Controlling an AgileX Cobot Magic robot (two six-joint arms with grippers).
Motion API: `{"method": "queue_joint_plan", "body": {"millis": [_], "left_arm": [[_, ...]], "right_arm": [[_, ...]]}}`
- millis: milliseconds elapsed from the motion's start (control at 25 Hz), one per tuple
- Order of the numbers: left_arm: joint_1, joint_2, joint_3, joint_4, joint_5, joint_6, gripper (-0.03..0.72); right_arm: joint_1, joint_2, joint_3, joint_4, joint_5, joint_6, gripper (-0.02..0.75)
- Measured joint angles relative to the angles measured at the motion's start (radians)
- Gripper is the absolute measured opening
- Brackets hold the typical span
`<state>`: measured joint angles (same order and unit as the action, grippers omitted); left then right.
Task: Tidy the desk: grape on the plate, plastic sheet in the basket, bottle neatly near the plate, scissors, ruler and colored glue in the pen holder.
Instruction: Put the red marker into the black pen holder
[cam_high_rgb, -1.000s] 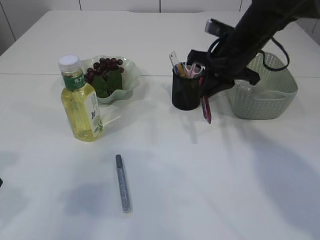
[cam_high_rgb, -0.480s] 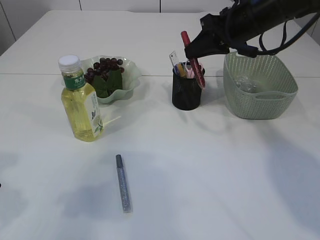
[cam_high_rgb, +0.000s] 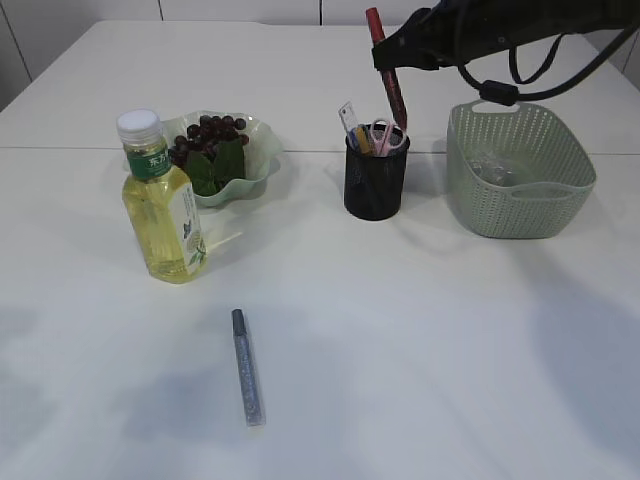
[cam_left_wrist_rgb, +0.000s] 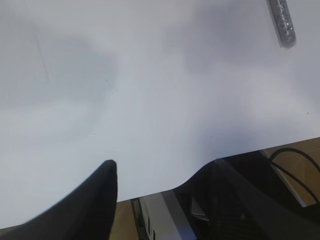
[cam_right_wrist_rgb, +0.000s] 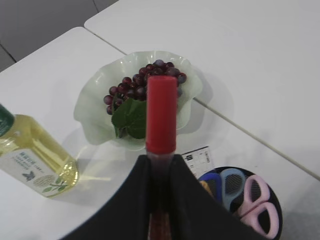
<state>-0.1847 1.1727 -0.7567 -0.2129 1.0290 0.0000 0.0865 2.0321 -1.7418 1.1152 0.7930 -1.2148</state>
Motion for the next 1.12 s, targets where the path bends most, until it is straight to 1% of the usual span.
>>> {"method": "queue_joint_plan", "body": {"millis": [80,200,560,640,760,1000,1120], "left_arm": [[0.0,0.0,0.0,0.0,0.0,0.0,0.433],[0.0,0.0,0.0,0.0,0.0,0.0,0.433],[0.0,0.0,0.0,0.0,0.0,0.0,0.433],[0.0,0.0,0.0,0.0,0.0,0.0,0.433],[0.0,0.0,0.0,0.0,0.0,0.0,0.433],[0.0,0.0,0.0,-0.002,0.0,0.0,0.433],[0.0,0.0,0.0,-0.002,0.0,0.0,0.433]], "right_arm": [[0.0,0.021,0.0,0.039,-0.037,-0.052,0.087],[-0.002,0.053,0.0,0.128,-0.077,-0.141,0.087],[-0.002,0.153,0.0,0.464,-0.148,-0.455,0.087],[-0.002,0.179,0.0,0.517,-0.171,-0.503,0.088],[-0.002,0.202,0.0,0.548,-0.194,-0.532,0.092],[-0.002,0.236,0.0,0.559,-0.205,-0.542,0.114],[-0.002,0.25,0.0,0.559,-0.205,-0.544,0.138]]}}
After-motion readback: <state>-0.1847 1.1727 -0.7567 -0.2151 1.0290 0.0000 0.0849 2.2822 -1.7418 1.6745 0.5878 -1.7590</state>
